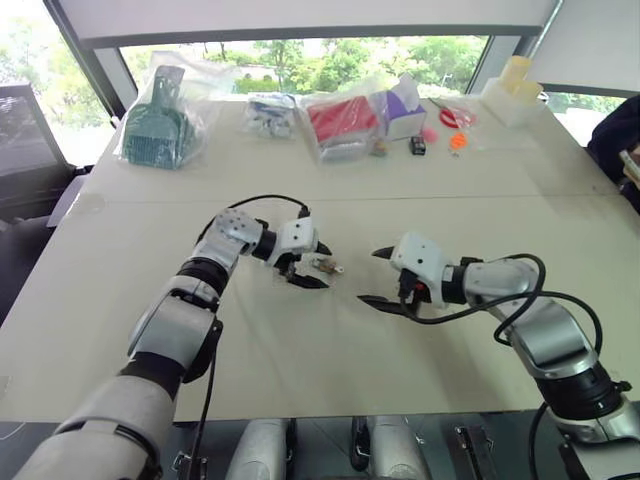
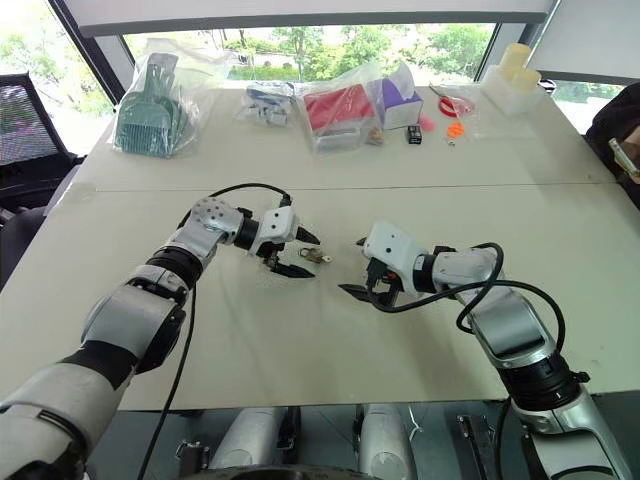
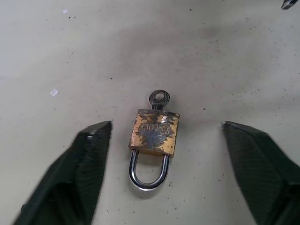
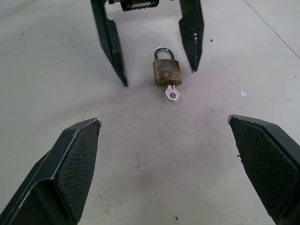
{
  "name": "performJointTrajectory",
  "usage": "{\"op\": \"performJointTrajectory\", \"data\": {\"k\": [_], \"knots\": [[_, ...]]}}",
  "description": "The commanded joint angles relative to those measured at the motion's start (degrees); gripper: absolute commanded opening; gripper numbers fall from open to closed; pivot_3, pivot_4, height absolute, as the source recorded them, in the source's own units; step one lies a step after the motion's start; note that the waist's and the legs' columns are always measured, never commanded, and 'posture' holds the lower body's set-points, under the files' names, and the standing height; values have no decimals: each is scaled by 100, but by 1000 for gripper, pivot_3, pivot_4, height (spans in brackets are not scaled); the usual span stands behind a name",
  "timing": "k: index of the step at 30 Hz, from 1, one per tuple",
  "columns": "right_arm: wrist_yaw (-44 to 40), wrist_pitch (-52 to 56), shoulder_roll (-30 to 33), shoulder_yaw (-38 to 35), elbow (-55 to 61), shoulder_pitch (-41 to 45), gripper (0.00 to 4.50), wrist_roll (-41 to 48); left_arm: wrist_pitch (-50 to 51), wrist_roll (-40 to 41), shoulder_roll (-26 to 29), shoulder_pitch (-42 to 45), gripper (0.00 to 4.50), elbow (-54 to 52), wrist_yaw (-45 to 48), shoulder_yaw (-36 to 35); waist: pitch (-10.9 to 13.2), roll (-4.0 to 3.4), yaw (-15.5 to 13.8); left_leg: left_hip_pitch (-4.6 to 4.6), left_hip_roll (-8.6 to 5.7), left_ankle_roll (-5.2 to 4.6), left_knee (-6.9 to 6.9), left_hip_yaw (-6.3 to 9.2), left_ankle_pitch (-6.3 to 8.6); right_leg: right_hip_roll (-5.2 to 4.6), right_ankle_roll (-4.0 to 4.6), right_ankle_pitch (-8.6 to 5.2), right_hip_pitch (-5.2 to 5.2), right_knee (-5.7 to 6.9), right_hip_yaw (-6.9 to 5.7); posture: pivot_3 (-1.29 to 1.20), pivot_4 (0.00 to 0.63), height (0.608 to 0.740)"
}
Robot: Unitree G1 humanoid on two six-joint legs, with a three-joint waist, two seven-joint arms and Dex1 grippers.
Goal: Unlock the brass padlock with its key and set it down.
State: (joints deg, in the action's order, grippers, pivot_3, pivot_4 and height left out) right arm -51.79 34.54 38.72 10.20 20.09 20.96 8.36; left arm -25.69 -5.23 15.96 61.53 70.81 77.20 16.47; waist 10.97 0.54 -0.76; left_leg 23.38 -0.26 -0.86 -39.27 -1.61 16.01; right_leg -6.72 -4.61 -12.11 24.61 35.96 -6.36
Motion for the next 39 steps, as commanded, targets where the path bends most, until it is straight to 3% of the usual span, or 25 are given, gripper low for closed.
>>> {"op": "performJointTrajectory", "data": {"k": [1, 4, 5, 13, 22, 27, 33, 36, 39], "knots": [[50, -92, 50, -85, 167, 81, 4500, 39, 50, -225, 150, 49, 2020, 127, -207, -43, 0, 0, 0, 0, 0, 0, 0, 0, 0, 0, 0, 0, 0, 1, 0, 0, 150, 740], [48, -113, 52, -51, 150, 111, 4500, 32, 47, -268, 159, 19, 907, 136, -203, -63, 0, 1, 0, 0, 0, 0, -1, 0, 0, 0, 0, 0, 0, 1, 0, 0, 150, 740], [47, -115, 37, -31, 142, 141, 4500, 29, 47, -273, 167, 5, 751, 135, -205, -67, 0, 1, 0, 0, 0, 0, -1, 0, 0, 0, 0, 0, 0, 1, 0, 0, 150, 740], [321, -822, -136, 581, -86, 398, 4500, -632, 142, 136, 333, -43, 754, -149, -25, -470, 0, 1, 31, 0, 3, 0, -1, 0, 0, 3, 0, 0, 4, 5, 0, 0, 150, 740], [1331, -3010, -499, 1349, -1093, 865, 4500, -2292, 1249, 956, 801, -831, 754, -2208, 581, -967, 0, 1, 5, 8, -2, 0, 0, -3, 0, -1, 0, 0, 9, 6, 2, 0, 150, 740], [1672, -3580, -748, 1430, -1476, 1079, 4500, -2768, 1895, 1108, 965, -1329, 754, -3309, 486, -944, 0, 0, 20, 7, 0, 1, 0, -2, -1, 2, 0, 0, 10, 9, 3, 0, 150, 740], [1612, -3885, -934, 1441, -1650, 1140, 4500, -2942, 2258, 1172, 995, -1508, 754, -3800, 366, -922, 0, 0, 15, 6, 0, 1, 0, -2, -1, 2, 0, 0, 9, 9, 3, 0, 150, 740], [1587, -3956, -986, 1420, -1701, 1153, 3653, -2989, 2312, 1185, 1011, -1524, 754, -3874, 341, -892, 0, 0, 22, 6, -1, 1, 0, -2, -1, 2, 0, 0, 9, 9, 3, 0, 150, 740], [1561, -4001, -1024, 1383, -1733, 1166, 2180, -2996, 2317, 1178, 1007, -1523, 754, -3888, 318, -864, 0, 0, 22, 5, 0, 1, 0, -2, -1, 3, 0, 0, 9, 10, 3, 0, 150, 740]]}}
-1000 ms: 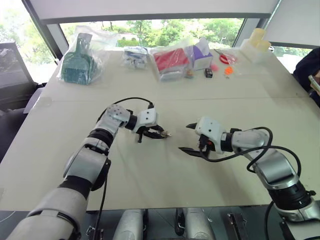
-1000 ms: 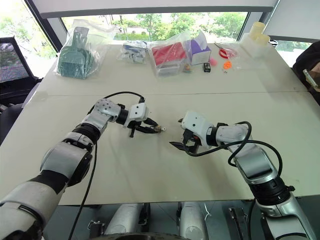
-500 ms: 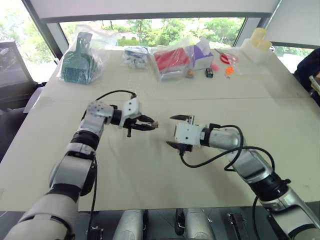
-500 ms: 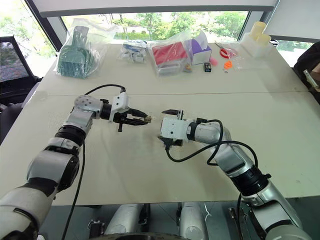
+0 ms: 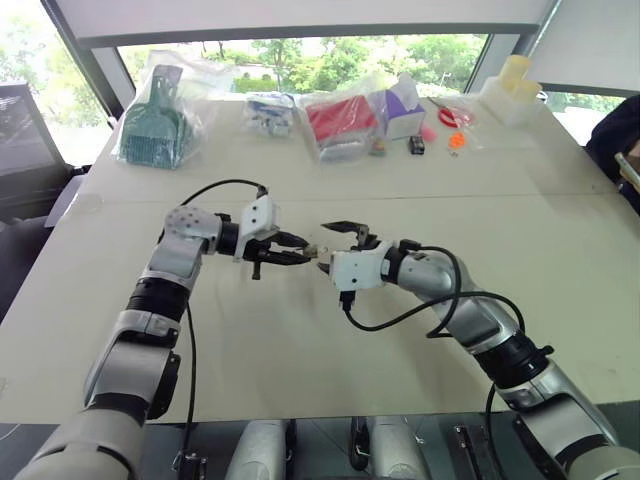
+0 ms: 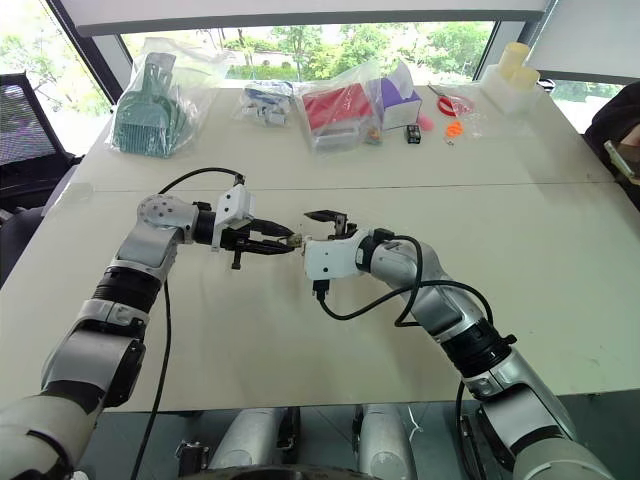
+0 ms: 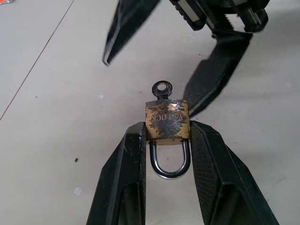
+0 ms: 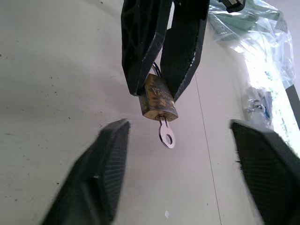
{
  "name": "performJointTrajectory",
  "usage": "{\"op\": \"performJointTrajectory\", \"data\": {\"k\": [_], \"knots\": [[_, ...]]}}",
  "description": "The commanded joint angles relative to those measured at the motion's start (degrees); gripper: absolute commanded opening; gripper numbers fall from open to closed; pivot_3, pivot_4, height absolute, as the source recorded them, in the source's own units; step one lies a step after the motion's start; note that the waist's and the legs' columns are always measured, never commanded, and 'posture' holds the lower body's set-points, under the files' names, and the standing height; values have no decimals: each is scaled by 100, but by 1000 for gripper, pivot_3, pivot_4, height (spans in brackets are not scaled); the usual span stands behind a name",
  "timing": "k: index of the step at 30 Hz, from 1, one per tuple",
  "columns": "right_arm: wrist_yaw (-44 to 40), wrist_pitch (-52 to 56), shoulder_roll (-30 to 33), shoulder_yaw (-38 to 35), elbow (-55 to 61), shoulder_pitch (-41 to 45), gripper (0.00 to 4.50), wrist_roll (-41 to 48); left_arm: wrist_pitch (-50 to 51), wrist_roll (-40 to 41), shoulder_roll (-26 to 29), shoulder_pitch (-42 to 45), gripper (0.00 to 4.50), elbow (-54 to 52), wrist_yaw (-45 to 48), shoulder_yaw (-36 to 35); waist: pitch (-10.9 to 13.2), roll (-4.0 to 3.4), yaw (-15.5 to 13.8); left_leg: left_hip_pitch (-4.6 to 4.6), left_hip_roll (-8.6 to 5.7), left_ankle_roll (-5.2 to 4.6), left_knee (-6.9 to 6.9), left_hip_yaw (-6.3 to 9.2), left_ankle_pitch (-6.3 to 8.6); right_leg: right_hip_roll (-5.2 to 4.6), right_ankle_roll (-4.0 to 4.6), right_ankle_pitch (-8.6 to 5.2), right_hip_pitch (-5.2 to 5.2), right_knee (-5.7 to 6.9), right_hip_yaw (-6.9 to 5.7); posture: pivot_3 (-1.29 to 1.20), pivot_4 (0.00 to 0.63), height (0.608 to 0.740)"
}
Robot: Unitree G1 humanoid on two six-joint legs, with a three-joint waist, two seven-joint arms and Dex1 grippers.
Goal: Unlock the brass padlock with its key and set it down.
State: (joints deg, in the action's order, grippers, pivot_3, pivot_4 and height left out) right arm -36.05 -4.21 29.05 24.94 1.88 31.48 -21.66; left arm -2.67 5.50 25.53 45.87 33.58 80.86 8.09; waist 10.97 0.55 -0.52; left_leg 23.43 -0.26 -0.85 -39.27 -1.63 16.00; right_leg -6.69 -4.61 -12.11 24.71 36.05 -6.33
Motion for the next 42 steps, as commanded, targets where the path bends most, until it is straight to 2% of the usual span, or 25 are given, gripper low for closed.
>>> {"op": "performJointTrajectory", "data": {"k": [1, 2, 4, 5, 10, 13, 17, 22, 32, 42], "knots": [[-23, -137, -66, -97, 82, 119, 1723, -1, 10, 102, 49, 44, 754, -159, -47, -17, 0, 0, -4, 0, 0, 0, 0, 0, 0, 0, 0, 0, 0, 0, 0, 0, 150, 740], [-30, -149, -72, -103, 75, 123, 1073, -7, 1, 98, 47, 48, 754, -150, -50, -7, 0, 0, -6, 0, 0, 0, 0, 0, 0, 0, 0, 0, 0, 0, 0, 0, 150, 740], [-47, -161, -87, -107, 73, 126, 122, -12, -22, 96, 47, 54, 754, -135, -54, 10, 0, 0, -5, 0, 0, 0, 0, 0, 0, 0, 0, 0, 0, 0, 0, 0, 150, 740], [-71, -163, -93, -103, 77, 129, 48, -18, -33, 97, 49, 56, 754, -129, -57, 17, 0, 0, -3, 0, 0, 0, 0, 0, 0, 0, 0, 0, 0, -1, 0, 0, 150, 740], [-305, 8, -160, -166, 165, 134, 48, 165, -176, 90, 27, 57, 754, -184, -127, 33, 0, 0, -4, 0, 0, 0, 0, -1, 0, 0, 0, 0, 0, 0, 1, 0, 150, 740], [-841, 897, -341, -333, 278, 200, 48, 685, -533, 9, -26, 31, 754, -323, -276, 71, 0, 0, -3, 0, 0, 0, 0, -1, 0, 0, 0, 0, 0, 0, 0, 0, 150, 740], [-1691, 2210, -450, -465, 521, 404, 48, 1418, -1507, -237, -35, -4, 754, -368, -479, 195, 0, 0, -11, -1, 1, 0, 0, 0, 0, 0, 1, 1, -1, 1, 1, 0, 150, 740], [-2245, 3688, -540, -501, 615, 781, 48, 1989, -2454, -401, 27, -43, 754, -364, -587, 336, 0, -1, -7, -2, 1, 0, 0, 1, 0, 0, 2, 1, -1, 1, 0, 0, 150, 740], [-2265, 4920, -649, -498, 940, 1014, 48, 2487, -3110, -357, 65, 55, 754, -363, -755, 362, 0, -1, -8, -1, 0, 0, 0, 0, 0, -1, 2, 1, -1, 1, 0, 0, 150, 740], [-1937, 5032, -678, -495, 1099, 964, 48, 2510, -4156, -551, 124, 226, 754, 15, -1028, 439, 0, -1, -12, -1, 0, 0, 0, 0, 0, -1, 1, 1, 0, 1, -1, 0, 150, 740]]}}
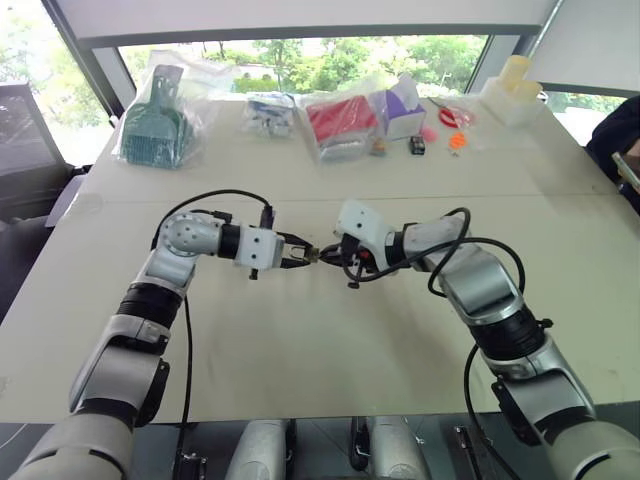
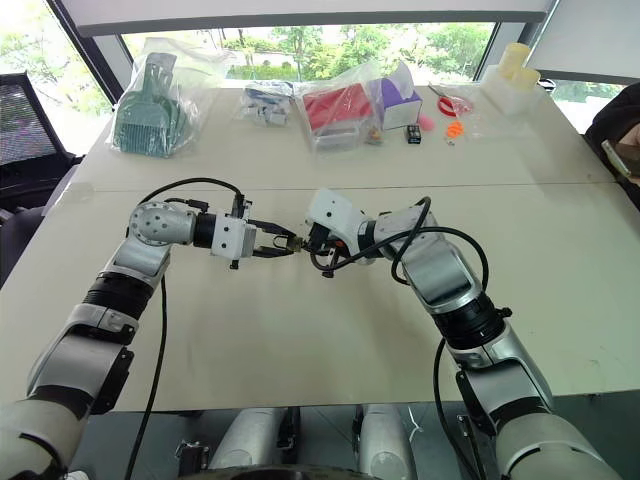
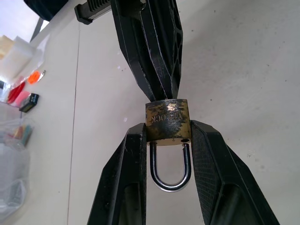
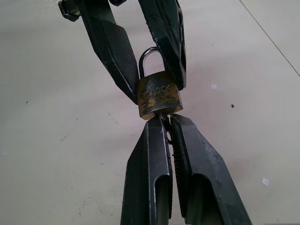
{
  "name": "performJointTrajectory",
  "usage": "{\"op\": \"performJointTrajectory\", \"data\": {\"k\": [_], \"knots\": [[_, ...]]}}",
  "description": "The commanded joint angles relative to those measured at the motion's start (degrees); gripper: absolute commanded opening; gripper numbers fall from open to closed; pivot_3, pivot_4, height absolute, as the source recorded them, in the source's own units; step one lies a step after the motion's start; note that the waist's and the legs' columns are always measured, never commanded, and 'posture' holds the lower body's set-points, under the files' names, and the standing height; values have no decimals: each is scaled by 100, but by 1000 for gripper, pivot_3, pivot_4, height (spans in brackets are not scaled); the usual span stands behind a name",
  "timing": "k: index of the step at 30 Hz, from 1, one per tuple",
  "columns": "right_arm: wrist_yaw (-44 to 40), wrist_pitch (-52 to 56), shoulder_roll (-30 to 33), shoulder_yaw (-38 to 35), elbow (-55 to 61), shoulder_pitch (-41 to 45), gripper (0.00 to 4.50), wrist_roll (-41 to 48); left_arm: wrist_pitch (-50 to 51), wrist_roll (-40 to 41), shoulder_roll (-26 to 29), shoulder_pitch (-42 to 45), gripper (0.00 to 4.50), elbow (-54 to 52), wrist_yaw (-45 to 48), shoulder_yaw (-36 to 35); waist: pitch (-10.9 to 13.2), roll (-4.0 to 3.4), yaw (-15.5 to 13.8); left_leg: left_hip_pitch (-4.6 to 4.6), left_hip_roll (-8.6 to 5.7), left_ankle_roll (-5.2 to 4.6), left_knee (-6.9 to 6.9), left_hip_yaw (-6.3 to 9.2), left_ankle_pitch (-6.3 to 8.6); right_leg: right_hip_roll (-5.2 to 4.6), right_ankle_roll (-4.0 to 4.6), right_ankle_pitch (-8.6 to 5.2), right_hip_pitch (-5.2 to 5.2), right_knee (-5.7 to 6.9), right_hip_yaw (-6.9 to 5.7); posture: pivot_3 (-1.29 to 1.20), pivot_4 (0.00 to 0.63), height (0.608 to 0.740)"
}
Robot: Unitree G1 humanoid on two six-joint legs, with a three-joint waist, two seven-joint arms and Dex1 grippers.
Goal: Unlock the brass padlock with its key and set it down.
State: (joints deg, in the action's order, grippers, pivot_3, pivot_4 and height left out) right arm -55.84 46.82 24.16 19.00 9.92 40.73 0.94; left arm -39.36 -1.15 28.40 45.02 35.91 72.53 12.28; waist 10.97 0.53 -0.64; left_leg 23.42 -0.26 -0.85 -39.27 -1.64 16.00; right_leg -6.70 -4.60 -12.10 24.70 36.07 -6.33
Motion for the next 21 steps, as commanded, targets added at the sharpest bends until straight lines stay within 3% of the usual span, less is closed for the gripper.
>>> {"op": "performJointTrajectory", "data": {"k": [1, 6, 11, 16, 19, 21], "knots": [[36, 40, -169, 98, 358, 2, 48, 295, -585, 96, -151, 339, 754, -147, -229, 22, 0, 0, -3, 0, 0, 0, 0, 0, 0, 0, 0, 0, 0, 0, 0, 0, 150, 740], [272, -273, -73, 131, 527, -256, 48, 154, -437, 234, -140, 429, 754, 131, -246, -91, 0, 0, 4, 0, 0, 0, 0, -1, 0, 0, 0, 0, 0, -1, 0, 0, 150, 740], [88, 509, 9, 95, 842, -439, 48, 606, -1567, -197, -68, 631, 754, 567, -606, -31, 0, 0, 1, 0, 0, 0, 0, -1, 0, 0, 0, 0, 0, 0, 0, 0, 150, 740], [255, 461, -16, 48, 830, -386, 48, 617, -2179, -337, -79, 777, 754, 848, -893, 43, 0, 0, 2, 0, 0, 0, 0, 0, 0, 0, 0, 0, 0, 0, -1, 0, 150, 740], [556, -540, 18, 94, 653, -321, 48, 197, -1971, -309, -72, 808, 754, 975, -878, 102, 0, 0, 6, 0, 0, 0, 0, 0, 0, 0, 0, 0, 0, 0, -1, 0, 150, 740], [709, -1598, 204, 283, 416, -313, 48, -252, -1226, 96, -141, 721, 754, 875, -652, 26, 0, 0, 5, 0, 0, 0, 0, -1, 0, 0, -1, 0, 0, 0, -1, 0, 150, 740]]}}
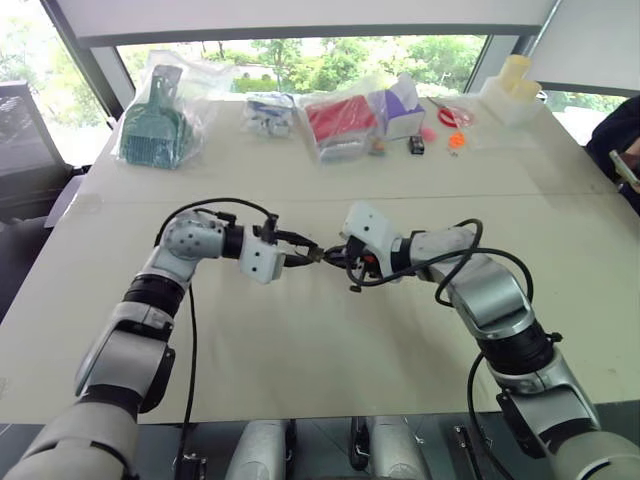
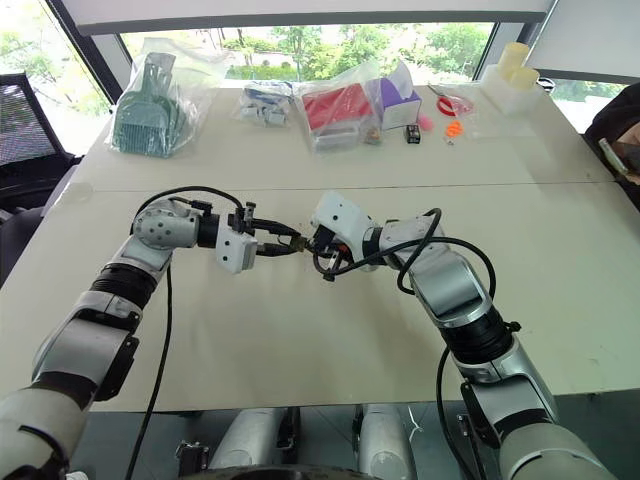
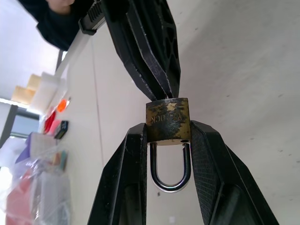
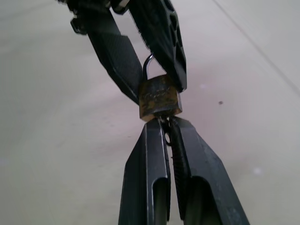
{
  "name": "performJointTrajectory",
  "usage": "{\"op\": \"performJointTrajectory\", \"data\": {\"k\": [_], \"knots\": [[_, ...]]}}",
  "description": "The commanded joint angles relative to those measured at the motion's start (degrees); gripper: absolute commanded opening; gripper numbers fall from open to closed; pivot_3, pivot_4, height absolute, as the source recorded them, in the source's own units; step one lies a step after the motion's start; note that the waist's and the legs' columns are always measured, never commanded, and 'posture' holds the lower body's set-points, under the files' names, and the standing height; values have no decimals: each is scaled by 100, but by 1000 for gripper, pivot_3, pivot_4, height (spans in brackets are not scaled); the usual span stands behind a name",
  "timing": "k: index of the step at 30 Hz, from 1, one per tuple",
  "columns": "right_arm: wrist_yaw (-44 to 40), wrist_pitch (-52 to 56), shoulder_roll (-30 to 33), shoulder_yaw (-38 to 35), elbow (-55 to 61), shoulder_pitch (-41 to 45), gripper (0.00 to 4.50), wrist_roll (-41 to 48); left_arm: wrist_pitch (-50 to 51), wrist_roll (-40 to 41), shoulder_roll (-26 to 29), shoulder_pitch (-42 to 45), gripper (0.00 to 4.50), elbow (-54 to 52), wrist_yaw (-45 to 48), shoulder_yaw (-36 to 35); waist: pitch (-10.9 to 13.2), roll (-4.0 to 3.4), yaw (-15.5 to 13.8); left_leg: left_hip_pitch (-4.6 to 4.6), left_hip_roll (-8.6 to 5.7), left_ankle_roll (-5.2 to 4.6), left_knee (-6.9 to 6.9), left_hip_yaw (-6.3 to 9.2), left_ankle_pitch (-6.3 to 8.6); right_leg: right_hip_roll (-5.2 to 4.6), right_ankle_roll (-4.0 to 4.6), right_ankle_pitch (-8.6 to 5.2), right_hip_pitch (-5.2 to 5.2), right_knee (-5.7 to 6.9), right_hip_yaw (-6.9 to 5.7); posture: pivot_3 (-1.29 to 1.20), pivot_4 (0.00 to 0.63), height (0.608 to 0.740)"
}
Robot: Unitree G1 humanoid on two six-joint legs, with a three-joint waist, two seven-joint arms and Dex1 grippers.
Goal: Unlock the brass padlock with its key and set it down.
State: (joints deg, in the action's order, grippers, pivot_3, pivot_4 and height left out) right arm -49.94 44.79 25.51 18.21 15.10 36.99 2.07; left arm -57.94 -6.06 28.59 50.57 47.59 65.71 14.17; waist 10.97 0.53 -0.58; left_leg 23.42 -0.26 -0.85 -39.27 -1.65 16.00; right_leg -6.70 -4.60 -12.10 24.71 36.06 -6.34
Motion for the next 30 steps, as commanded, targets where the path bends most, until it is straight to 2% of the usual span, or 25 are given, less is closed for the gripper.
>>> {"op": "performJointTrajectory", "data": {"k": [1, 3, 5, 7, 8, 9, 15, 22, 30], "knots": [[308, -2209, 242, 523, -321, 61, 48, -765, 1332, 897, -206, 88, 754, -451, 220, -235, 0, 0, -4, 0, 0, 0, 0, 0, 0, 0, 0, 0, 0, 0, 0, 0, 150, 740], [771, -3726, 626, 836, -846, 81, 48, -1603, 2774, 1569, -272, -79, 754, -908, 581, -395, 0, 0, 0, 0, -2, 0, 0, 0, 0, 0, -2, -1, -1, -1, 0, 0, 150, 740], [1064, -4582, 768, 902, -1191, 73, 48, -1960, 3924, 1905, -266, -191, 754, -1364, 736, -494, 1, 2, 24, 0, -3, 0, 0, -2, 0, -2, -5, -3, -1, -3, 1, 0, 150, 740], [1499, -5333, 908, 878, -1422, 42, 600, -2368, 5268, 2291, -113, -341, 754, -1918, 1022, -525, 2, 3, 51, 1, -2, 1, 1, -2, 0, -1, -7, -4, 0, -1, 2, 0, 150, 740], [1645, -5583, 956, 851, -1509, 22, 918, -2522, 5772, 2428, -37, -402, 754, -2136, 1127, -537, 2, 3, 61, 1, -1, 1, 1, -2, -1, 0, -6, -4, 1, 0, 2, 0, 150, 740], [1747, -5782, 998, 822, -1579, -9, 1453, -2635, 6088, 2508, 24, -461, 754, -2316, 1207, -545, 2, 3, 72, 1, -1, 3, 1, -1, -2, 0, -6, -4, 1, 1, 2, 0, 150, 740], [2138, -6475, 1055, 567, -1725, -143, 4478, -2932, 6744, 2561, 173, -586, 754, -2704, 1308, -588, 2, 3, 123, -2, 0, 4, 2, 1, -2, 0, -5, -4, -1, 1, 3, 0, 150, 740], [2567, -7036, 940, 403, -1794, -30, 4478, -3199, 6621, 2336, 174, -575, 754, -2502, 1336, -532, 2, 3, 112, -2, 0, 4, 2, 0, -3, 0, -4, -4, -1, 0, 6, 0, 150, 740], [2519, -7436, 801, 503, -1837, 12, 4478, -3288, 6520, 2205, 121, -523, 754, -2375, 1326, -534, 2, 3, 116, -2, -1, 4, 2, -1, -3, 0, -4, -4, -1, 0, 6, 0, 150, 740]]}}
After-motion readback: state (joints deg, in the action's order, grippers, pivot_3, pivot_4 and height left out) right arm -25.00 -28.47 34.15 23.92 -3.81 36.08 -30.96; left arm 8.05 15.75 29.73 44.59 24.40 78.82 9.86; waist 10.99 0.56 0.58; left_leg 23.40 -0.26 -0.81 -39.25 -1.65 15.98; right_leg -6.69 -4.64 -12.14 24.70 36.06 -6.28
